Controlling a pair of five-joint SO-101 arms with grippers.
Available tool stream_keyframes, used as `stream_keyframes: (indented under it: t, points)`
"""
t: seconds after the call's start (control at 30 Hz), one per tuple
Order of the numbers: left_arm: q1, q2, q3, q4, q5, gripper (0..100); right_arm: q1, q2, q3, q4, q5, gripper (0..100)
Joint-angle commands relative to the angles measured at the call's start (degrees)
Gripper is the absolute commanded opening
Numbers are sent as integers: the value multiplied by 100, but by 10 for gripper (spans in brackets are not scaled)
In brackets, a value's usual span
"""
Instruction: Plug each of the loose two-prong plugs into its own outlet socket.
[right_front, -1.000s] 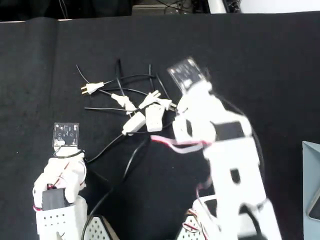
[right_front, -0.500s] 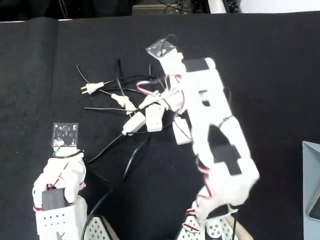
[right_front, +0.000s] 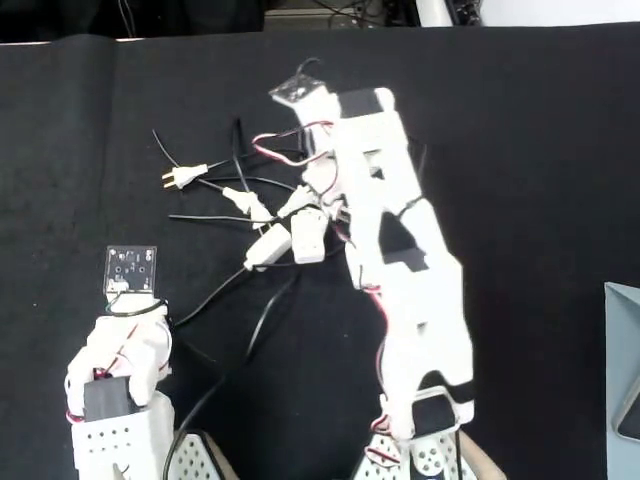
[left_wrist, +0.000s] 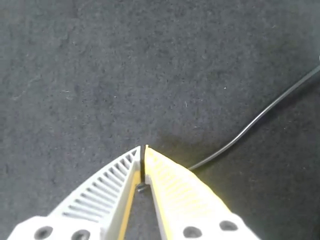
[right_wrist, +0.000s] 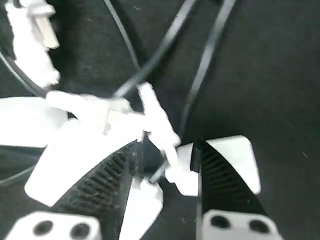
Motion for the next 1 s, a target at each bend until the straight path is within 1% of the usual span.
stream_keyframes:
  t: [0.0, 0.27, 0.47, 0.63, 0.87, 0.97]
  points:
    - [-48, -35, 101, -88, -35, 30, -193, 312, -664, 114, 44, 174]
    - [-48, -26, 101, -88, -35, 30, -193, 927, -1376, 440, 44, 173]
    - [-48, -26, 101, -88, -35, 30, -185, 1200, -1464, 440, 44, 172]
    - [-48, -26, 110, -88, -35, 30, -185, 1305, -1464, 440, 44, 55]
    - [-48, -26, 110, -88, -35, 30, -176, 1279, -1455, 730, 35, 41]
    - [-48, -26, 110, -88, -35, 30, -114, 1270, -1499, 730, 35, 11]
